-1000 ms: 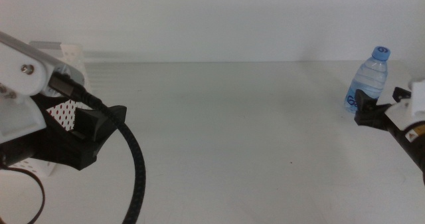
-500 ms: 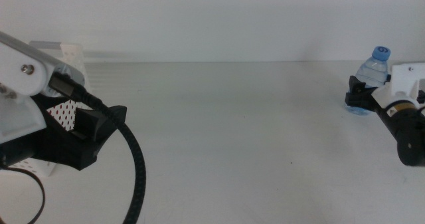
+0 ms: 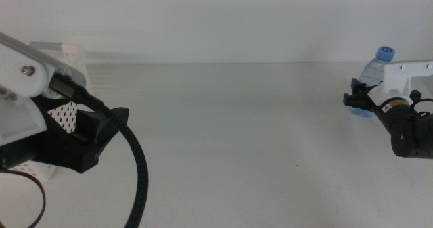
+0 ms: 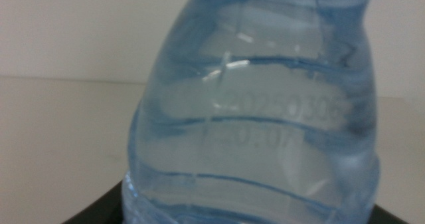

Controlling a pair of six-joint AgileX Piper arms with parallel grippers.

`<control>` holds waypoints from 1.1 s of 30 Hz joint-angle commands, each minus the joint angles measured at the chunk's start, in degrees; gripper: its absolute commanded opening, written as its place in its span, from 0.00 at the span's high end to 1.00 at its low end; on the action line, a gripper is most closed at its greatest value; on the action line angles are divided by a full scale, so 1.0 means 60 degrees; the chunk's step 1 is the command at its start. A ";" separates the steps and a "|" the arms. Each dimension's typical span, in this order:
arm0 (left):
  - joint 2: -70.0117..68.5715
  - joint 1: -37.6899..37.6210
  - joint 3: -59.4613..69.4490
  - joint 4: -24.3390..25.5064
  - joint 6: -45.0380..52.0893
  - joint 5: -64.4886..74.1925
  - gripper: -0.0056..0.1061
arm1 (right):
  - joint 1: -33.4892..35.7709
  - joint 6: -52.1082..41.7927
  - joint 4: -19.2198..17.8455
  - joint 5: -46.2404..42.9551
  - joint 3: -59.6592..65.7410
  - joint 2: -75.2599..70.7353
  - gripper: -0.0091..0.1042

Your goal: Use arms to grab the bottles and put them into the dustbin to the left of the table.

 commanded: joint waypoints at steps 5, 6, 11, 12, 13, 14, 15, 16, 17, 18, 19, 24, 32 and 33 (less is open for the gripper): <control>-0.0037 -0.0037 -0.0267 -0.0039 -0.0116 -0.0664 0.18 | 0.0897 -0.0126 -0.1098 -0.0778 -0.0181 -0.1546 0.92; -0.0037 -0.0037 -0.0267 -0.0039 -0.0116 -0.0664 0.18 | 0.1131 0.0003 -0.1317 -0.0767 -0.0193 -0.1691 0.92; -0.0037 -0.0037 -0.0267 -0.0039 -0.0116 -0.0664 0.18 | 0.2397 0.0762 -0.2404 -0.0503 -0.0755 -0.1910 0.92; -0.0037 -0.0037 -0.0267 -0.0039 -0.0116 -0.0664 0.18 | 0.2708 0.0784 -0.2578 -0.0261 -0.0971 -0.1882 0.92; -0.0037 -0.0037 -0.0267 -0.0039 -0.0116 -0.0664 0.18 | 0.3013 0.0784 -0.2704 0.0002 -0.1210 -0.1837 0.92; -0.0037 -0.0037 -0.0267 -0.0039 -0.0116 -0.0664 0.18 | 0.3311 0.0784 -0.2772 0.0234 -0.1418 -0.1789 0.92; -0.0037 -0.0037 -0.0267 -0.0039 -0.0116 -0.0664 0.18 | 0.3598 0.0784 -0.2847 0.0412 -0.1689 -0.1710 0.92; -0.0037 -0.0037 -0.0267 -0.0039 -0.0116 -0.0664 0.18 | 0.3865 0.0784 -0.2878 0.0550 -0.1966 -0.1605 0.92; -0.0037 -0.0037 -0.0267 -0.0039 -0.0116 -0.0664 0.18 | 0.4064 0.0784 -0.2878 0.0636 -0.2239 -0.1515 0.92; -0.0037 -0.0037 -0.0267 -0.0039 -0.0116 -0.0664 0.18 | 0.4299 0.0784 -0.2869 0.0747 -0.2507 -0.1381 0.92; -0.0037 -0.0037 -0.0267 -0.0039 -0.0116 -0.0664 0.18 | 0.4507 0.0784 -0.2869 0.0840 -0.2756 -0.1244 0.92; -0.0037 -0.0037 -0.0267 -0.0039 -0.0116 -0.0664 0.18 | 0.5091 0.0784 -0.2869 0.1484 -0.3651 -0.0509 0.92; -0.0037 -0.0037 -0.0267 -0.0039 -0.0116 -0.0664 0.18 | 0.5200 0.1507 -0.2839 0.1427 -0.3876 0.0341 0.92; -0.0037 -0.0037 -0.0267 -0.0039 -0.0116 -0.0664 0.18 | 0.5200 0.1639 -0.2839 0.1427 -0.3876 0.0412 0.92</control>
